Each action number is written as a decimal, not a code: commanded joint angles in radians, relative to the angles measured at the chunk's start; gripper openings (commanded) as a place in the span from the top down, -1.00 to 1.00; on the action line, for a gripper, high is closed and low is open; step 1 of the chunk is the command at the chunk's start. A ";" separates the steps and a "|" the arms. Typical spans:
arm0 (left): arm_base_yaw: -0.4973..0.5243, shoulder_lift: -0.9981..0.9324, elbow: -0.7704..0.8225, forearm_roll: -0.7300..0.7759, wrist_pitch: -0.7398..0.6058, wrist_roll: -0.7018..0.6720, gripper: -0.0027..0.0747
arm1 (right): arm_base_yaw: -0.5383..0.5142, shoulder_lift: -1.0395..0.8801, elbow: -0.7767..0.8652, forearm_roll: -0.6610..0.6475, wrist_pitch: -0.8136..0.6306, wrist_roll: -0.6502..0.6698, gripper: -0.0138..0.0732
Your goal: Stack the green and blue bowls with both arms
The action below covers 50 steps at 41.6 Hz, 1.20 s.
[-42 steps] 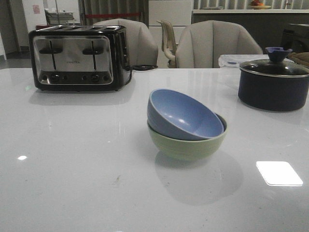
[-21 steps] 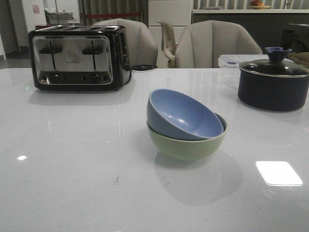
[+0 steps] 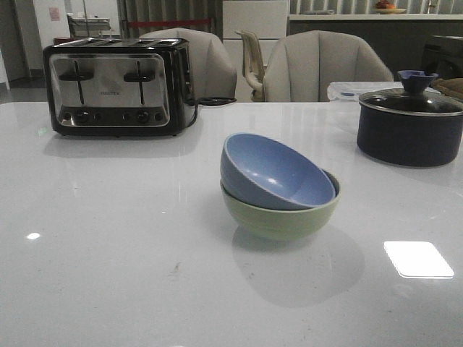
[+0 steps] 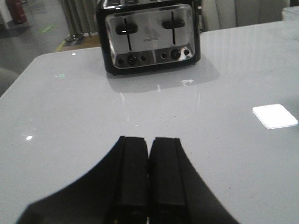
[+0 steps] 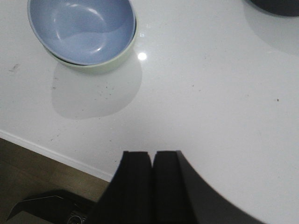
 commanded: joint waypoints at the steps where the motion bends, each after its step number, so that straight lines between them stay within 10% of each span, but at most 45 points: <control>1: 0.045 -0.044 0.020 -0.049 -0.124 -0.011 0.66 | -0.002 -0.004 -0.026 -0.006 -0.058 -0.005 0.58; 50: 0.069 -0.080 0.079 -0.093 -0.275 -0.011 0.66 | -0.002 -0.004 -0.026 -0.006 -0.058 -0.005 0.58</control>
